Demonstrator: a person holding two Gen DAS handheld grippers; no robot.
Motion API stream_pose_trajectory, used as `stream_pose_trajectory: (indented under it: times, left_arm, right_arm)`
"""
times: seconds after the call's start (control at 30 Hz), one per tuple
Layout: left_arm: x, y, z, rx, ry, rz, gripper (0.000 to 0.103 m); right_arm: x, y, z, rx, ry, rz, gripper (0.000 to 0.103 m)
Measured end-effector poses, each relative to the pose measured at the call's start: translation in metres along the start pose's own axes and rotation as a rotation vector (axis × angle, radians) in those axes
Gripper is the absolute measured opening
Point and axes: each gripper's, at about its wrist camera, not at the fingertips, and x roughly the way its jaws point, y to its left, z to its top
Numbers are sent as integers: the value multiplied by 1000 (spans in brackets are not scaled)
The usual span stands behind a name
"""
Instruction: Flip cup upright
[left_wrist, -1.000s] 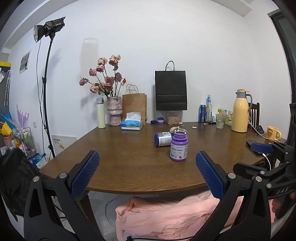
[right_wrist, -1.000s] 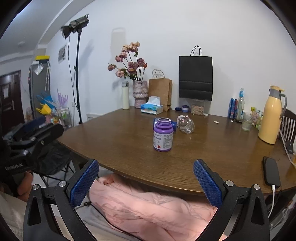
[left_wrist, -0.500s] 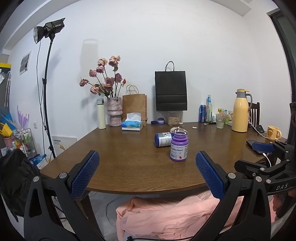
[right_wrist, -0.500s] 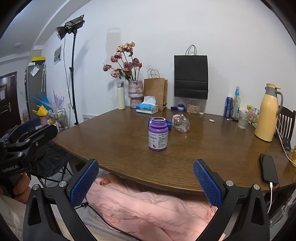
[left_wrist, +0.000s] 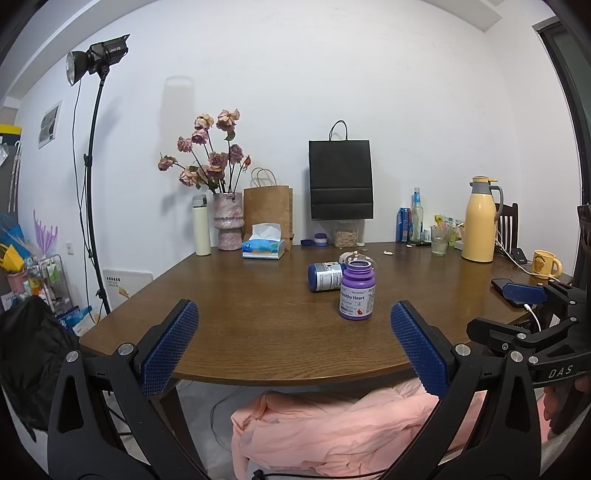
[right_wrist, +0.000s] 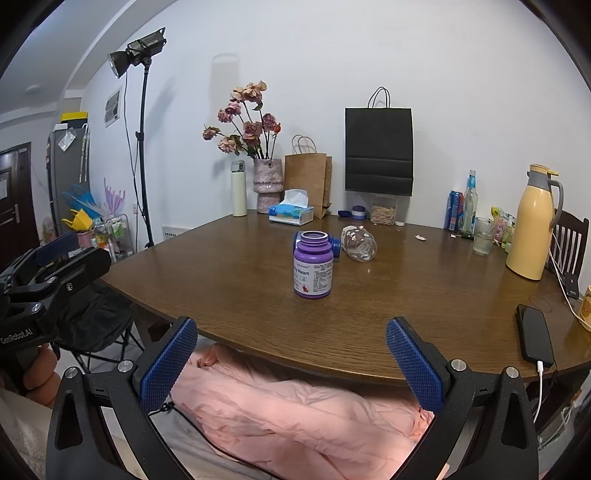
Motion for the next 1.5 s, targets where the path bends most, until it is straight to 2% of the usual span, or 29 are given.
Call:
stream_pose_trajectory:
  times: [0.57, 0.7, 0.83, 0.97, 1.03, 1.2, 1.33, 1.43, 1.5]
  left_arm:
    - [1, 0, 0, 2, 4, -4, 103]
    - [11, -3, -3, 35, 29, -31, 103]
    - [31, -12, -6, 100, 16, -11, 103]
    - [60, -22, -3, 168, 3, -11, 103]
    - [79, -22, 2, 183, 15, -38, 103]
    - [140, -13, 23, 191, 94, -167, 103]
    - [202, 0, 49, 208, 148, -199, 103]
    - [254, 3, 68, 271, 206, -223, 103]
    - [291, -1, 75, 325, 267, -298, 103]
  right_arm:
    - [1, 0, 0, 0, 3, 3, 103]
    - [4, 0, -1, 2, -8, -8, 103]
    - [21, -6, 3, -7, -15, -43, 103]
    - [49, -25, 14, 47, -6, -50, 103]
    - [61, -37, 20, 77, -1, -44, 103]
    - [104, -63, 38, 123, 78, -18, 103]
    - [130, -82, 53, 140, 109, -3, 103]
    - [154, -98, 70, 151, 128, 45, 103]
    - [170, -104, 80, 128, 135, 31, 101]
